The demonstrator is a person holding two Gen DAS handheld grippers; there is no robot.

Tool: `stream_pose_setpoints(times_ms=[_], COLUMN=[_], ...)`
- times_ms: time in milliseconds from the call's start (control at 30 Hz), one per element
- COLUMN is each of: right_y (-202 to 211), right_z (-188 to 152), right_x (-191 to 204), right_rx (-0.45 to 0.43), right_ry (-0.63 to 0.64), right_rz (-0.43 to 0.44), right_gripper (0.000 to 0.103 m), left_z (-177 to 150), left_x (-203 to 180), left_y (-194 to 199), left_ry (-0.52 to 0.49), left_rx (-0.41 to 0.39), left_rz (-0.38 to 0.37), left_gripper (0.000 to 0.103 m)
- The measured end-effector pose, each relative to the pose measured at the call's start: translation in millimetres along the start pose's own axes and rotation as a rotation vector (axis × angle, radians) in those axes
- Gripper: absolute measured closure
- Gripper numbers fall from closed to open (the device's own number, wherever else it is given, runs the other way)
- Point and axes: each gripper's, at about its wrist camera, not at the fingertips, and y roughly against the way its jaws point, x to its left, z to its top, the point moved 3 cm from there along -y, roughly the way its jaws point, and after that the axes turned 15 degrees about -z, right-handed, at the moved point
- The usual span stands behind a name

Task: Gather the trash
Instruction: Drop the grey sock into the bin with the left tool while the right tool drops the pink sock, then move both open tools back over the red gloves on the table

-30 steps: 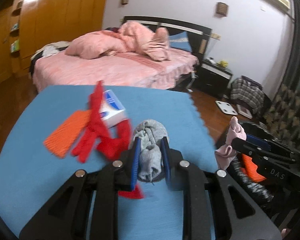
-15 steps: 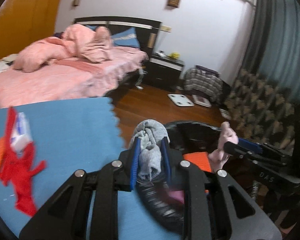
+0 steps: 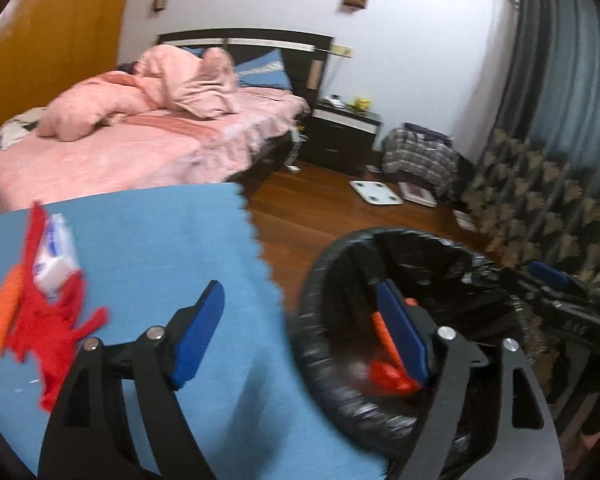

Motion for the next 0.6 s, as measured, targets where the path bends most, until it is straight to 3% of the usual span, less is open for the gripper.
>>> stream_pose_setpoints(times_ms=[200,600], right_y=[7,19], right_z=[-1,-16], right_x=[52,188], right_rx=[-0.002,0.003], right_ry=[0.041,0.152], right_rz=[0.086,0.257], right_gripper=[0.006,0.006], left_z=[-10,-48], left_x=[49,156], left_y=[49,143], left_ry=[0.039,0.133], left_rx=[-0.034,-0.057], left_rz=[0.139,0.389], left_gripper=[0.015,0.015])
